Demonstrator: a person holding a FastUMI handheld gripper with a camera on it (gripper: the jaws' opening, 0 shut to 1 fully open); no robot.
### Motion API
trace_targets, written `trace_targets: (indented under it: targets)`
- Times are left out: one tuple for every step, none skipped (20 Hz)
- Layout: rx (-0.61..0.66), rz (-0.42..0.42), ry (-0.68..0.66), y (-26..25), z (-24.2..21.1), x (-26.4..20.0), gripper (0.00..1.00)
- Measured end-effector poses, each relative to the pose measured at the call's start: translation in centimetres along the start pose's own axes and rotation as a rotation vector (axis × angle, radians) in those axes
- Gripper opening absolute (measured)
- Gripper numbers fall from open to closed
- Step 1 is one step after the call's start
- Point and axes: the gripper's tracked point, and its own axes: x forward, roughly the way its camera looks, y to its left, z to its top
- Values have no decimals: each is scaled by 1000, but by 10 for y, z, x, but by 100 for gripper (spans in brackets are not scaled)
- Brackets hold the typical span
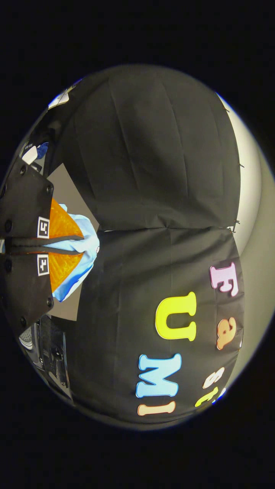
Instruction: Put the clothes into the washing machine and then close the washing machine lid.
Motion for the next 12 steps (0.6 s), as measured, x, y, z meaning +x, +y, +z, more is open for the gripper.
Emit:
trace_targets:
  targets:
    - [4, -2, 0, -7, 3, -5, 1]
    - [5, -7, -10, -12, 8, -12, 1]
    - [2, -15, -20, -21, 13, -19, 1]
    - [0, -23, -25, -30, 14, -26, 1]
    - [-1, -34, -29, -41, 16, -33, 1]
    - [3, -48, -32, -53, 16, -39, 1]
    - [9, -62, -31, -66, 16, -46, 1]
    - [18, -78, -32, -78, 17, -54, 1]
    - [24, -95, -36, -91, 19, -62, 1]
    - [26, -114, -40, -105, 20, -70, 1]
    - [29, -135, -45, -118, 20, -78, 1]
    - [36, -154, -48, -131, 19, -87, 1]
